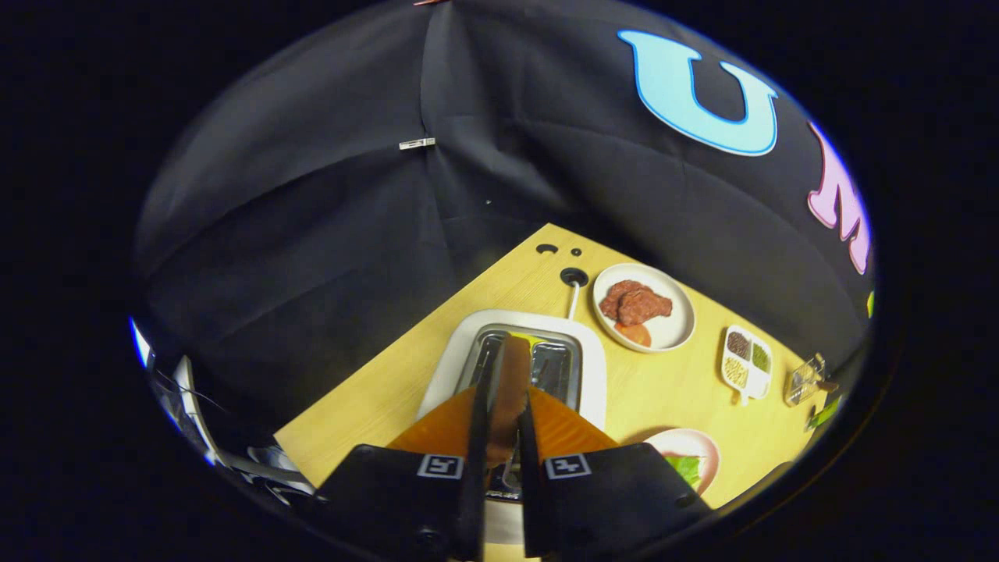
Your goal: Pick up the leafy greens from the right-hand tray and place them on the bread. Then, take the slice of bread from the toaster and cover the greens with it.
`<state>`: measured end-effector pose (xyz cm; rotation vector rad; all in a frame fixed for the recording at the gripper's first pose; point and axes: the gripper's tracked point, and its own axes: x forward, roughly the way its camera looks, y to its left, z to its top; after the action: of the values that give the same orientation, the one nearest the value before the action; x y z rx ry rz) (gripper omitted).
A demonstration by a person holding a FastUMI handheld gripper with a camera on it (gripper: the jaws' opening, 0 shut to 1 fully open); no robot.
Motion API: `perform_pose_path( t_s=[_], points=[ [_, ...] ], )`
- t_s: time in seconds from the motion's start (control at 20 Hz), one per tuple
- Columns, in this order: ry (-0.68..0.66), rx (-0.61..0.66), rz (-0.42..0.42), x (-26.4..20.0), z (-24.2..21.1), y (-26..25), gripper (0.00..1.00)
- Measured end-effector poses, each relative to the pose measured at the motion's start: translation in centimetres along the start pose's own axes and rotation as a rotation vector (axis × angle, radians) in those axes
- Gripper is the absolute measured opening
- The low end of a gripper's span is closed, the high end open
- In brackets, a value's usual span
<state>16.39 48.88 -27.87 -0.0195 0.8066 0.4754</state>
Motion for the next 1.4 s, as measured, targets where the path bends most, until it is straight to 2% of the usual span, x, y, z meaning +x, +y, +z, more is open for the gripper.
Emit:
perform_pose_path(
  t_s=[0.1, 0.2, 0.55, 0.8, 0.95, 1.15, 1.4],
  points=[
    [-0.009, 0.002, 0.012, -0.5, 0.4, 0.1, 0.15],
    [-0.031, -0.001, 0.037, -0.9, 0.7, 0.5, 0.12],
    [-0.206, 0.057, 0.066, -7.9, 6.0, -1.1, 0.12],
    [-0.314, 0.112, 0.019, -14.2, 7.7, -6.4, 0.12],
    [-0.322, 0.12, -0.075, -16.7, 5.5, -12.1, 0.12],
    [-0.262, 0.177, -0.186, -17.0, -0.2, -17.9, 0.12],
    [-0.201, 0.297, -0.232, -15.2, -7.1, -20.5, 0.11]
  ],
)
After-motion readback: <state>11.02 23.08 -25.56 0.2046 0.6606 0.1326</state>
